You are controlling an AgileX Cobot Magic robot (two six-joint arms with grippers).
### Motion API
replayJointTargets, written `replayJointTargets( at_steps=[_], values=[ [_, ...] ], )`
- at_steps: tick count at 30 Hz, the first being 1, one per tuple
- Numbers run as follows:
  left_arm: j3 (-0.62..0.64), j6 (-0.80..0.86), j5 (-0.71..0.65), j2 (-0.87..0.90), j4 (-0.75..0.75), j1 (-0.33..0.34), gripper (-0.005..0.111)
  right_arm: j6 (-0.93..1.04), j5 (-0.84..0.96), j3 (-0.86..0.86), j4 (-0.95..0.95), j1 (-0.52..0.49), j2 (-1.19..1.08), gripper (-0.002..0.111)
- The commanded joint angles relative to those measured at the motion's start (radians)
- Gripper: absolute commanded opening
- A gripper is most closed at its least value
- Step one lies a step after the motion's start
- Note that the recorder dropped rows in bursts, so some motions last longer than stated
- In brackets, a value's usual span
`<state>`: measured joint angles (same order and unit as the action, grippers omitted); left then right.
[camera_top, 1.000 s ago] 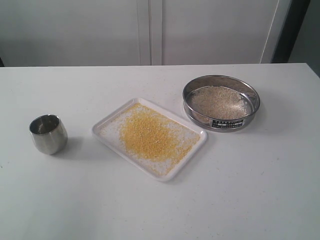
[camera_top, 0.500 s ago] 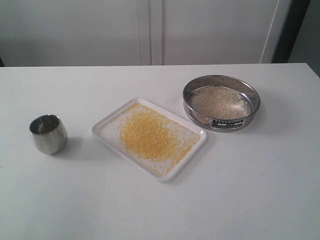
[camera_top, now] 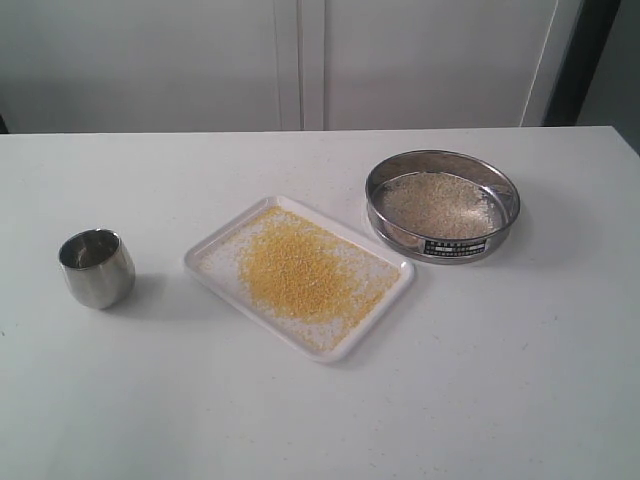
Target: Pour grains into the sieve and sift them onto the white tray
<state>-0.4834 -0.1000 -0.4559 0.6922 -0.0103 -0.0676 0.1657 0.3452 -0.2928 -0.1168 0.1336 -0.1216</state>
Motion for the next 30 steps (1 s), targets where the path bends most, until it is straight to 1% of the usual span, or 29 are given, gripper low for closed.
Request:
replayJointTargets(
  at_steps=[1,11,18,24,27,30],
  values=[
    [0.004,-0.005,-0.006,-0.006,-0.011,0.004,0.000,-0.115,0.002,0.003,0.062,-0.006,0.009,0.000],
    [0.004,-0.005,-0.006,-0.006,-0.011,0.004,0.000,-0.129,-0.012,0.079,0.066,-0.006,0.010,0.000],
    [0.004,-0.005,-0.006,-0.006,-0.011,0.004,0.000,-0.127,-0.018,0.151,0.066,-0.006,0.075,0.000],
    [0.004,-0.005,-0.006,-0.006,-0.011,0.004,0.000,-0.127,-0.088,0.244,0.066,-0.006,0.122,0.000],
    [0.004,-0.005,-0.006,-0.006,-0.011,0.004,0.000,-0.119,-0.095,0.285,0.066,-0.006,0.122,0.000],
    [0.004,-0.005,-0.009,-0.006,-0.011,0.004,0.000,-0.119,-0.102,0.293,0.066,-0.006,0.122,0.000]
  ],
)
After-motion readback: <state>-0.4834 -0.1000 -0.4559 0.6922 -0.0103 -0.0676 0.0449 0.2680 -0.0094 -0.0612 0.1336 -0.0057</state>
